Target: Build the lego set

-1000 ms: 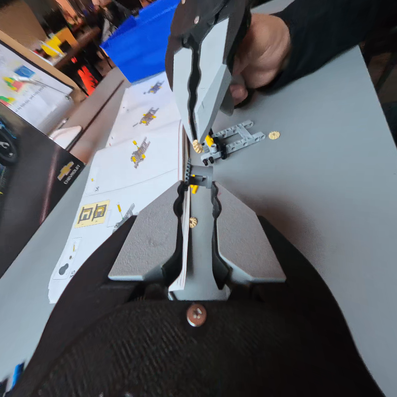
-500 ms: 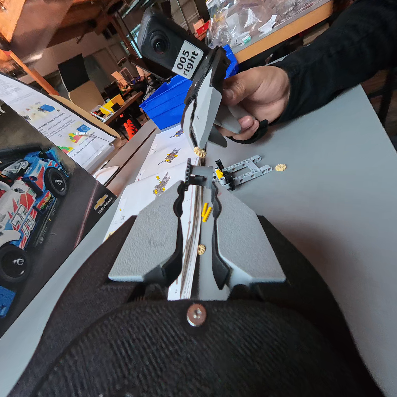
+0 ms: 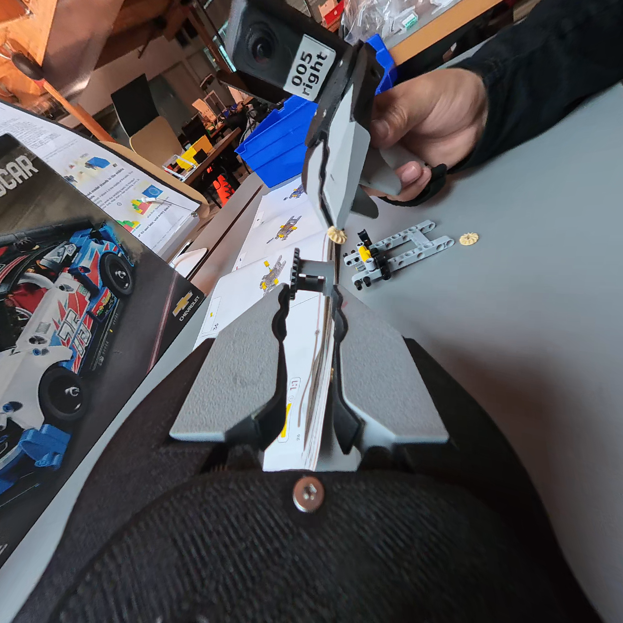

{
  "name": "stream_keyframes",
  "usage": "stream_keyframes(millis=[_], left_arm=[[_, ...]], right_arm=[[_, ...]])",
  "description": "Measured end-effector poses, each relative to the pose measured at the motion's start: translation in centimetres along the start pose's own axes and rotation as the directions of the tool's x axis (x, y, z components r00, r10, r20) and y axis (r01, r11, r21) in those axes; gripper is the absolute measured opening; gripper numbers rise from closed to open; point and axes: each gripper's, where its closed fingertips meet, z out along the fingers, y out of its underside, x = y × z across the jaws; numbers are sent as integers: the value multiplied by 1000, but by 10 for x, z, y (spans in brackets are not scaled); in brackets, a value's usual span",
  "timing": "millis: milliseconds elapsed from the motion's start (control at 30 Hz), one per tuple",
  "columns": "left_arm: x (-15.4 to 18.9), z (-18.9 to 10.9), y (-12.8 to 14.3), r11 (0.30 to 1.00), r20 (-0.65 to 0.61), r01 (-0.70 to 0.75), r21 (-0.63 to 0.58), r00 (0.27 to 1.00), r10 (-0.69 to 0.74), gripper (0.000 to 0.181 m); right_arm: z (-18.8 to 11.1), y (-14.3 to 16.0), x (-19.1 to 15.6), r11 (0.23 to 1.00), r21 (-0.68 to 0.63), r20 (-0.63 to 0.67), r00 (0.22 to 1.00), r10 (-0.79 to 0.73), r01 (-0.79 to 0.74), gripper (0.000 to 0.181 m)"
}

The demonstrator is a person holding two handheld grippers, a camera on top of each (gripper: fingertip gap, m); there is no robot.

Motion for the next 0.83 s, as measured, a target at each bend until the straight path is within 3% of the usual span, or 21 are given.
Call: stream_keyframes(millis=[167, 267, 467, 633, 700, 833], left_arm=[[1, -2, -8, 989, -68, 142, 45, 988, -139, 21], [-3, -3, -13, 946, -132, 319, 66, 942, -308, 21], [-6, -3, -24, 758, -326, 649, 69, 733, -598, 21], [-23, -4, -23, 430, -451, 902, 34, 398, -799, 21], [-26, -5, -22, 392, -468, 919, 29, 359, -808, 20], [-17, -4, -25, 415, -493, 910, -6, 358, -793, 21]], right_arm=[[-3, -4, 3, 999, 18, -33, 999, -33, 33, 0], [-7, -9, 3, 995, 27, -76, 993, -95, 97, 0], [-14, -17, 5, 981, 22, -156, 969, -189, 195, 0], [-15, -18, 6, 977, 18, -178, 962, -207, 213, 0], [-15, -18, 6, 975, 11, -185, 959, -217, 222, 0], [-13, -17, 4, 968, -6, -200, 948, -249, 253, 0]])
